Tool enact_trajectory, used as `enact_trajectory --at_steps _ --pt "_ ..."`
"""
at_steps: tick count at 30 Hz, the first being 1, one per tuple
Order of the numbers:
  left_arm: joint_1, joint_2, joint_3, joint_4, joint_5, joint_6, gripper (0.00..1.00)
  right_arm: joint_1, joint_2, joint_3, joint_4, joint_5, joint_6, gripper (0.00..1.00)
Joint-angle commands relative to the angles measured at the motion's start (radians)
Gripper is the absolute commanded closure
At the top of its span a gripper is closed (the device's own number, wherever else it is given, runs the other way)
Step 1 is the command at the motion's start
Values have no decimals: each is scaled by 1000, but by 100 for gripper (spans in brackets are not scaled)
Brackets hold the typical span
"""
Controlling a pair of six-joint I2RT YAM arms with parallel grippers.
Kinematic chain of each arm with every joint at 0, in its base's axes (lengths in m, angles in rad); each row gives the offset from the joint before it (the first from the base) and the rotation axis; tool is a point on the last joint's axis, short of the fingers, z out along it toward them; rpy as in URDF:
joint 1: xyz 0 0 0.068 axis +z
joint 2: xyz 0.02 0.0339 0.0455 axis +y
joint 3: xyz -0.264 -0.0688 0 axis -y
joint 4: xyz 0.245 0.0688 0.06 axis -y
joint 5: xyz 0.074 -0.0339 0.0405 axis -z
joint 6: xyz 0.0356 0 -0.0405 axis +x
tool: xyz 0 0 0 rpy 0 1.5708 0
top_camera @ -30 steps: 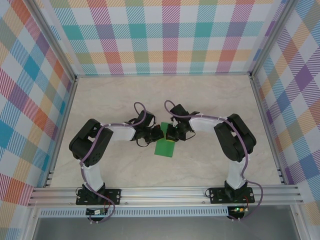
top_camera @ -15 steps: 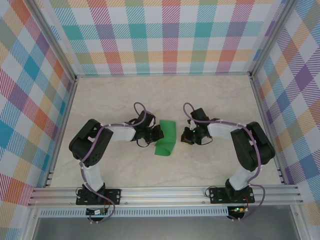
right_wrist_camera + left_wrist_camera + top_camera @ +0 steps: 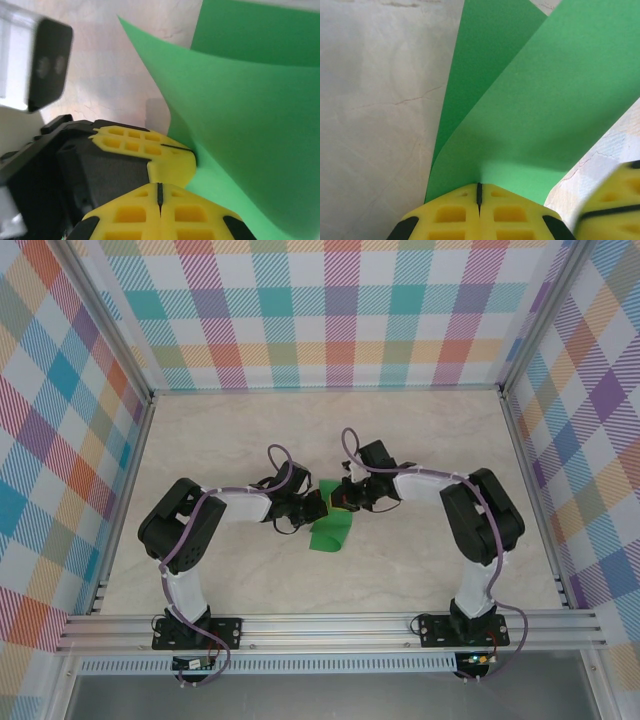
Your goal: Fold a paper plane with a square sheet of paper (pick it up from the middle)
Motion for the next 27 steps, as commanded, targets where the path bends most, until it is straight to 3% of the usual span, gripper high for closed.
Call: enact_trajectory --at_steps 1,7,14,20,27 --pt "14 102 -93 -329 -211 23 100 -5 38 5 27 -41 -43 100" --pt "14 105 -110 -328 -214 29 100 -65 28 -92 38 -2 -105 100" --pt "14 104 -119 -328 -219 29 100 -173 -85 -153 -5 73 -161 100" --pt "14 99 -114 -328 -213 28 100 -139 -136 -120 24 56 -123 100" --pt "14 99 -105 -328 -212 29 100 -73 -11 -50 67 9 -91 100"
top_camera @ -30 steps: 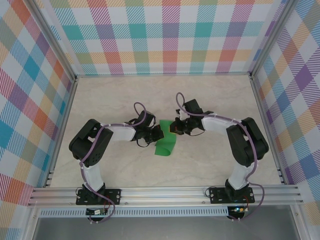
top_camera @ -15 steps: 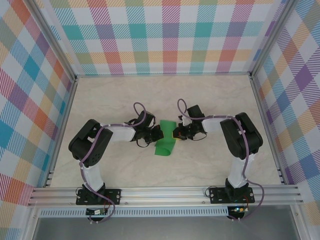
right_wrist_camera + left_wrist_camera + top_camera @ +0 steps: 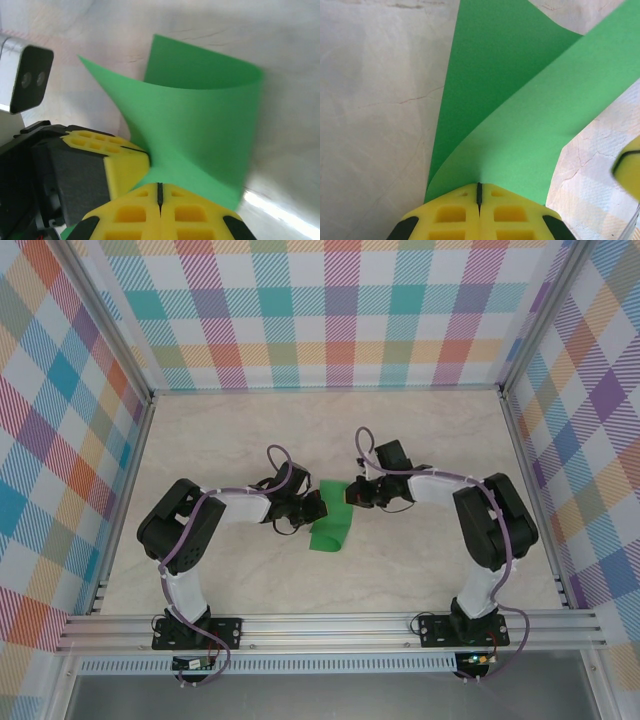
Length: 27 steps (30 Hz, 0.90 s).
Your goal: Fold a paper plane with a square sheet of paper (pick it up from the middle)
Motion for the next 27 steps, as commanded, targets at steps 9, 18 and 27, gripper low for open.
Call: enact_trajectory --at_steps 9,18,27 --pt "14 102 -111 -382 -211 42 100 -78 148 59 48 26 36 100" --pt "14 95 -114 -373 -203 42 100 -150 60 47 63 83 70 100" --pt "15 93 -99 -387 -210 43 100 -46 92 56 97 -37 109 99"
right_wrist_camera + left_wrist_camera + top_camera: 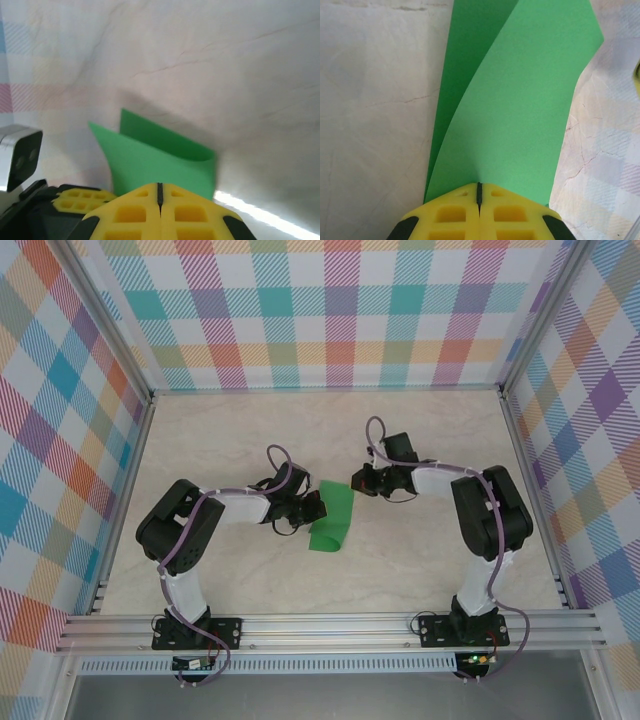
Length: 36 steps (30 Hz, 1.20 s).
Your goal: Fold a paper plane with a square sheet of paper (pick it up from the middle)
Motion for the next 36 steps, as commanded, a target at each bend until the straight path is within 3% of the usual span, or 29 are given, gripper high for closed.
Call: enact_trajectory --at_steps 1,4,9,15,20,26,36 --pt "14 101 -93 -381 -201 24 100 22 52 27 20 -64 29 99" --pt "14 99 -98 -381 -201 21 100 22 103 79 -19 -60 18 99" --pt "14 95 -113 -373 -202 16 100 -11 140 125 -77 60 15 100" --pt "14 93 -119 -364 -198 15 100 -70 94 129 -92 151 17 100" --pt "14 87 -133 -352 -191 1 100 -38 -57 31 -98 70 -2 100" --pt "14 101 -131 -312 -183 -3 100 37 -178 -156 -41 -63 86 100" --pt "14 96 -141 -278 -188 -25 100 159 -121 -166 -26 -149 116 100"
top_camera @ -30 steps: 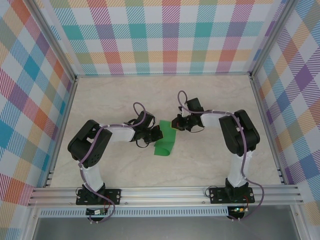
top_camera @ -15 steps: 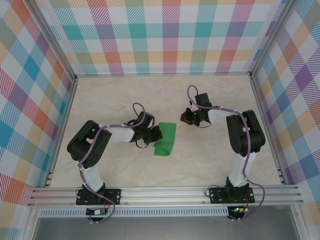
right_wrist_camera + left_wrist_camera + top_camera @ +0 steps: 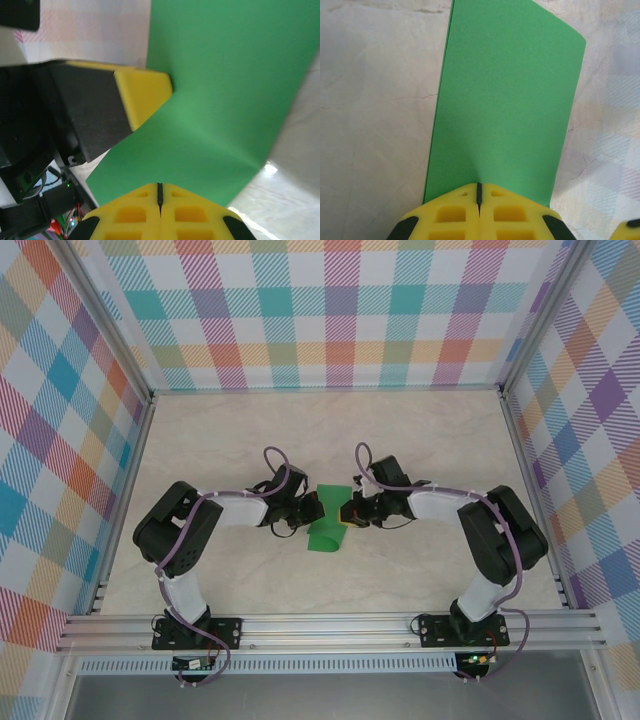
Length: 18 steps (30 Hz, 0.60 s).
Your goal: Fold a paper plane with a square sheet of paper (pick it up from the middle)
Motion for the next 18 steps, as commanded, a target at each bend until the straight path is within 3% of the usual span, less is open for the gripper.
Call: enact_trajectory --at_steps 1,9,18 --pt "14 110 -101 -324 -171 -6 100 21 56 22 22 -53 15 100" --pt "14 113 -103 -318 -182 -14 100 31 99 -5 -38 -29 -29 100" --pt "14 133 -103 -304 -183 -19 100 31 44 -66 -186 105 -122 100"
